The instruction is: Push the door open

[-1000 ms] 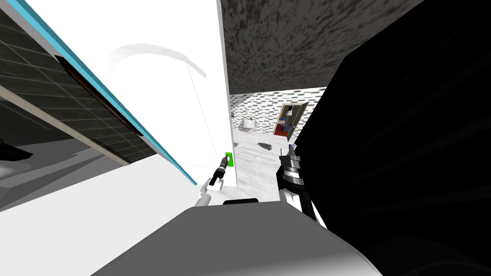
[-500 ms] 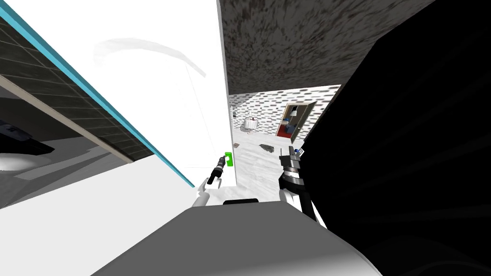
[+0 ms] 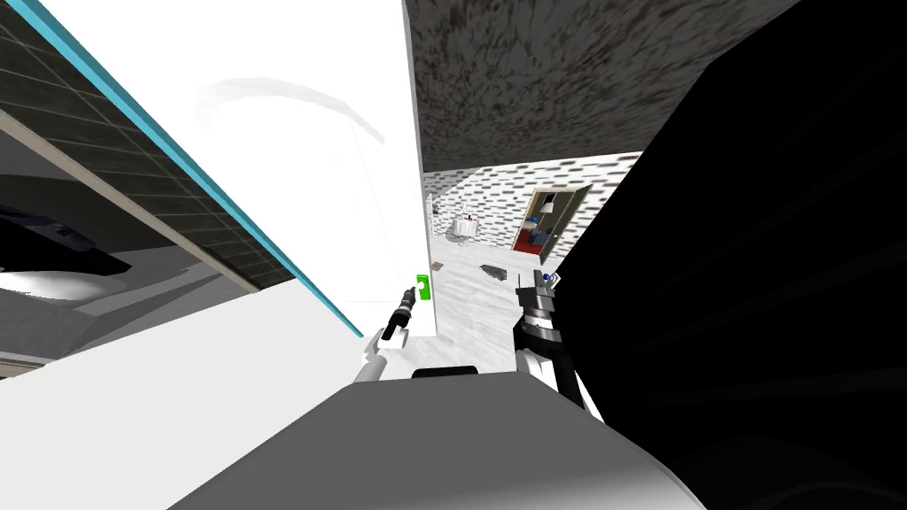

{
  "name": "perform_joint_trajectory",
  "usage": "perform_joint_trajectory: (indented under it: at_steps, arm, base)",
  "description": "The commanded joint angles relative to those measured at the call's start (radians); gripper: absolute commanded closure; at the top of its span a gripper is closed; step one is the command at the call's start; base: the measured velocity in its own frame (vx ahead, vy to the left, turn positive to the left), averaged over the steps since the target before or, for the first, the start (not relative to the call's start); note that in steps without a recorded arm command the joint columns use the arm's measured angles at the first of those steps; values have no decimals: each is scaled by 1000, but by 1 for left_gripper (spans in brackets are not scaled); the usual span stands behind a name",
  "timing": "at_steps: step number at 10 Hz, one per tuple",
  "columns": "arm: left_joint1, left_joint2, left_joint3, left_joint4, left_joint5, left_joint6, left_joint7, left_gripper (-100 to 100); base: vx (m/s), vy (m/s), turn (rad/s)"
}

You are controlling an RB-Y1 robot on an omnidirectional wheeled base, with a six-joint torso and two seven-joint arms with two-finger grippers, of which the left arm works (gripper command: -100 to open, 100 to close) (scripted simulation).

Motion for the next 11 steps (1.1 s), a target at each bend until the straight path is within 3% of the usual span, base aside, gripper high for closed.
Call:
perform_joint_trajectory:
  at_steps: [1, 4, 5, 11]
  arm:
    - [5, -5, -5, -9, 2, 3, 3, -100]
    - [15, -24, -13, -24, 7, 11, 10, -100]
    - [14, -19, -11, -21, 6, 9, 8, -100]
    - [4, -14, 3, 0, 6, -12, 4, -100]
  base:
    - [-213, -24, 12]
    - [-248, -60, 30]
    - [-96, -26, 5]
    - [176, -12, -19]
